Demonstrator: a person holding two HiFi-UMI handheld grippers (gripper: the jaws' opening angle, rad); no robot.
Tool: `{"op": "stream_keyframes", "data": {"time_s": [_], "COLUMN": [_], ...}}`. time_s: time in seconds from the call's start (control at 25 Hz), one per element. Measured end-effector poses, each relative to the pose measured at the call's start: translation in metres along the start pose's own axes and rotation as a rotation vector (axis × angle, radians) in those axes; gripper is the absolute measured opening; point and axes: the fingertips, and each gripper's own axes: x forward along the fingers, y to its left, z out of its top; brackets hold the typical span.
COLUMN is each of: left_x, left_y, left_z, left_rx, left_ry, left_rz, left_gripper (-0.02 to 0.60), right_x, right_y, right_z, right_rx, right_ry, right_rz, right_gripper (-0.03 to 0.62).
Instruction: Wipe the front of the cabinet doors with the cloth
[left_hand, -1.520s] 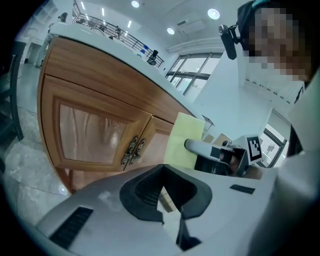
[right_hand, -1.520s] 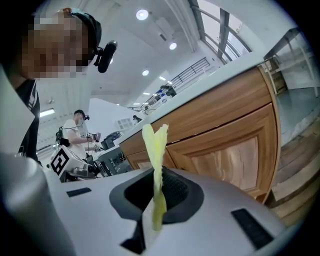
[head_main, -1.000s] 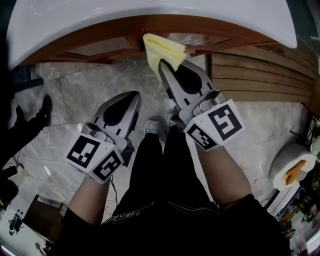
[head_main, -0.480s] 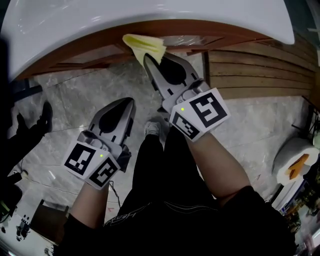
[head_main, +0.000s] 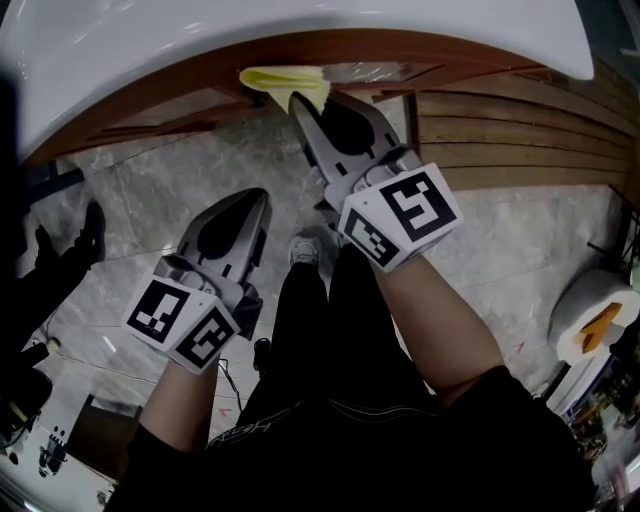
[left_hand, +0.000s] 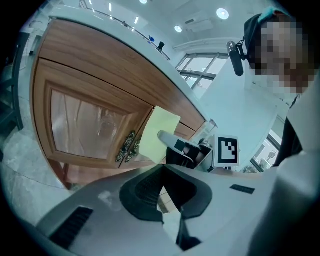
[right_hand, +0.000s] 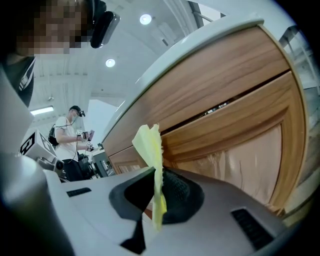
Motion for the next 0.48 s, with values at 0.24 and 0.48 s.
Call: {"op": "stream_keyframes", "data": {"time_s": [0.24, 0.48], "left_x": [0.0013, 0.0036], "left_y": [0.0, 0.0034], "left_z": [-0.0009, -0.0004], "left_rx": [-0.007, -0.014], "left_ry": [0.004, 0.006], "left_rz": [-0.005, -0.015], "left_gripper": [0.006, 0.006], "right_x": [-0.0013, 0.0023], "right_y": [-0.0016, -0.001], "right_z": [0.0015, 0.0004], "right_rx": [0.003, -0.004], "right_ry": [-0.011, -0.007], "right_rz": [-0.011, -0.015], "right_gripper": [0.041, 0.041]}}
